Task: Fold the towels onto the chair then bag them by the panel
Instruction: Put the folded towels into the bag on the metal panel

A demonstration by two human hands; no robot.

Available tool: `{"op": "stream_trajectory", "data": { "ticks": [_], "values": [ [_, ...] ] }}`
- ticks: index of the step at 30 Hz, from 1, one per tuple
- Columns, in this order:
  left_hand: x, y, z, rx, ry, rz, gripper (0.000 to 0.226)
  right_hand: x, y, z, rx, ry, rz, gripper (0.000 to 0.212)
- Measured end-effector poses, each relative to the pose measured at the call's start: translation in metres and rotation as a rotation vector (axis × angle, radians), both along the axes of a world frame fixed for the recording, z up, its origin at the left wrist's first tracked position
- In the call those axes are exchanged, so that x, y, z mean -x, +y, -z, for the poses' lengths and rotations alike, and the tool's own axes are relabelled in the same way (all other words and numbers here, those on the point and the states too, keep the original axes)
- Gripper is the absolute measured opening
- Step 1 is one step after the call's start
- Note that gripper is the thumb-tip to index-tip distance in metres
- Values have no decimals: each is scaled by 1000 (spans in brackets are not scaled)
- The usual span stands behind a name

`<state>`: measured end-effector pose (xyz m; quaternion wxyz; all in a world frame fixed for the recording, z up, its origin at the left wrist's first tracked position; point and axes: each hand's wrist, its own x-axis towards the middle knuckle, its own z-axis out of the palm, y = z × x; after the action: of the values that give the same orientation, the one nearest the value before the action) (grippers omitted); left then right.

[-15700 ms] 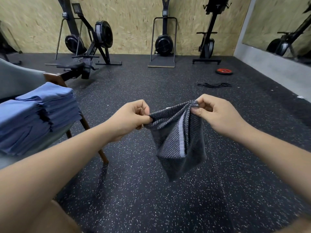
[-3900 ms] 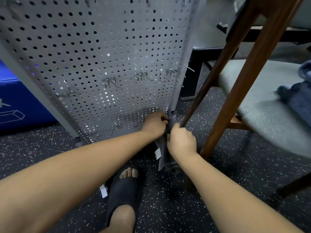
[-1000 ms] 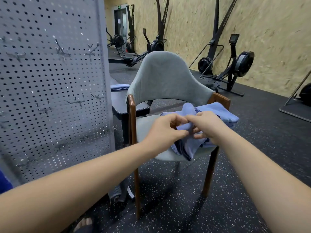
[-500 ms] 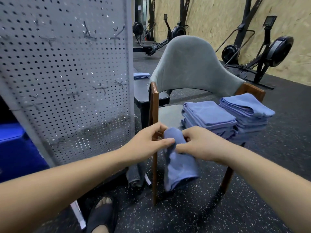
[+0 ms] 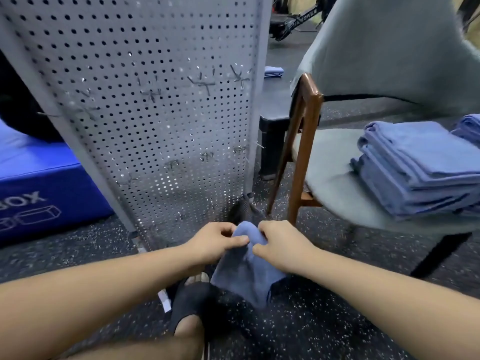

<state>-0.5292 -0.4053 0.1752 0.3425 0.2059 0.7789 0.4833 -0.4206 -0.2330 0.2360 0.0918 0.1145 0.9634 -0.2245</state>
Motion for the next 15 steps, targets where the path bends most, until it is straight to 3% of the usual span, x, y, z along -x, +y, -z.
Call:
{"op": "stream_trajectory", "data": {
  "ticks": [2, 5, 10, 12, 15],
  "values": [
    [13, 0, 12, 15, -44, -34, 41, 18, -3, 23, 13, -16, -14, 34],
    [41, 5, 22, 83, 20, -63, 13, 47, -4, 56, 73, -50, 51, 19],
    [87, 6, 33, 405, 308, 40, 37, 91, -17, 86, 181, -83, 106, 13],
    [98, 2, 38, 490, 410, 28, 29, 104, -24, 98, 221, -64, 128, 18],
    [110, -4, 50, 511, 521, -67, 17, 119, -37, 115, 288, -20, 159, 7]
  ]
}}
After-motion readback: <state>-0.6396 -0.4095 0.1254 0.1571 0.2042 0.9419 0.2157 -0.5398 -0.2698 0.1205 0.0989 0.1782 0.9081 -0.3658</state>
